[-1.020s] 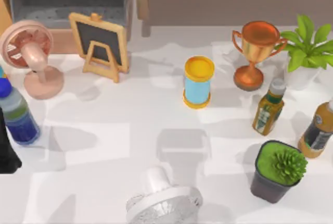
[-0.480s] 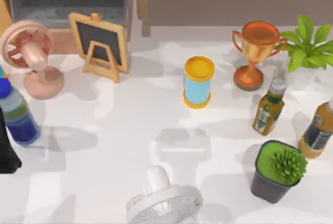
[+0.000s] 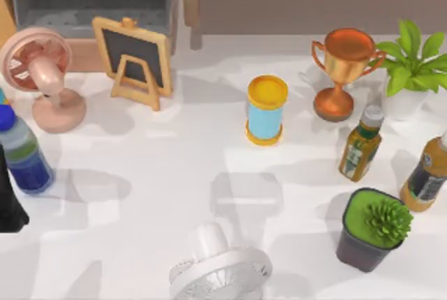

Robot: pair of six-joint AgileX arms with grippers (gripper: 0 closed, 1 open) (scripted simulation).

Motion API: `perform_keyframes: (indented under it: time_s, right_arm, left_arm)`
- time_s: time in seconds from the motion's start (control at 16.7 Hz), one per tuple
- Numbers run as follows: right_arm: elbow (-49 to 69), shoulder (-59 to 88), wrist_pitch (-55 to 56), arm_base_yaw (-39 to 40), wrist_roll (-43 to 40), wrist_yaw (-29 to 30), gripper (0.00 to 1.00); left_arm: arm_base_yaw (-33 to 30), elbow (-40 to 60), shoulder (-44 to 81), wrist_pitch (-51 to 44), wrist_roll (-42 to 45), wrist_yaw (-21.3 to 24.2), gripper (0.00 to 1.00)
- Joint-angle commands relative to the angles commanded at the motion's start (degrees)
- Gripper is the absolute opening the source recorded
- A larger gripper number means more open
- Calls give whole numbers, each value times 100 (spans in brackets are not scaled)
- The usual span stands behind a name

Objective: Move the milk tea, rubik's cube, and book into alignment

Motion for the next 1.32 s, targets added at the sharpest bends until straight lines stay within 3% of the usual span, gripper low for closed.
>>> perform_keyframes:
  time_s: [0.36,0.66,1.32]
  right_arm:
    - [520,1309,-360,849,41,351,0]
    - [537,1390,-427,907,49,417,0]
    - [537,1390,-427,907,49,417,83]
  left_arm:
    - [0,0,0,0,0,0,100]
    - [0,0,0,0,0,0,100]
    - [0,0,0,0,0,0,100]
